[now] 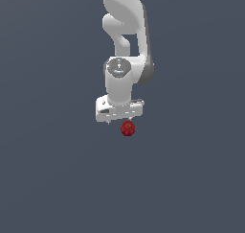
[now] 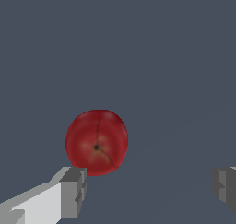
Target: Pick up the object and move it to a goal position.
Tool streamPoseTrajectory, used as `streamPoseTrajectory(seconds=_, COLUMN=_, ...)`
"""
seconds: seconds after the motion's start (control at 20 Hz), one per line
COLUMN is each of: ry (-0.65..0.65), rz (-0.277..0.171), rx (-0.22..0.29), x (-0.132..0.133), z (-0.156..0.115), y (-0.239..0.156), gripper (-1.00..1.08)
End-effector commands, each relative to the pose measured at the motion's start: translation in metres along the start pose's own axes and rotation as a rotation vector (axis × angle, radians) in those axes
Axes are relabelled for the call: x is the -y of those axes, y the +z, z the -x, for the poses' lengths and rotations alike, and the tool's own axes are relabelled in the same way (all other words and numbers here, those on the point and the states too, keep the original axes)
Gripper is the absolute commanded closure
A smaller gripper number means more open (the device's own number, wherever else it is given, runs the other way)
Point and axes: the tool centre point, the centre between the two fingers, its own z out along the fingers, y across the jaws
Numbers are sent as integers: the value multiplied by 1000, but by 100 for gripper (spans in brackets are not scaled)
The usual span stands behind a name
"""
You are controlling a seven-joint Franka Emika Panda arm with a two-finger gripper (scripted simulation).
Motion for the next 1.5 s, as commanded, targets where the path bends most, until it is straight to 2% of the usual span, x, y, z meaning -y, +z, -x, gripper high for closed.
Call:
streamPoseTrajectory(seconds=0.0, ry=-71, rz=-2, rx=-10, x=15, z=-2, y=9, gripper=-92)
streamPoseTrajectory(seconds=0.45, ry=-204, rz=-8, rx=-29, x=43, z=-3, y=25, gripper=-92)
streamPoseTrajectory(seconds=0.8, ry=-202, rz=-8, rx=-28, x=43, z=-3, y=31, gripper=-92)
streamPoseTrajectory(seconds=1.45, ry=-208, rz=-8, rx=-30, x=44, z=-5, y=76, gripper=-92)
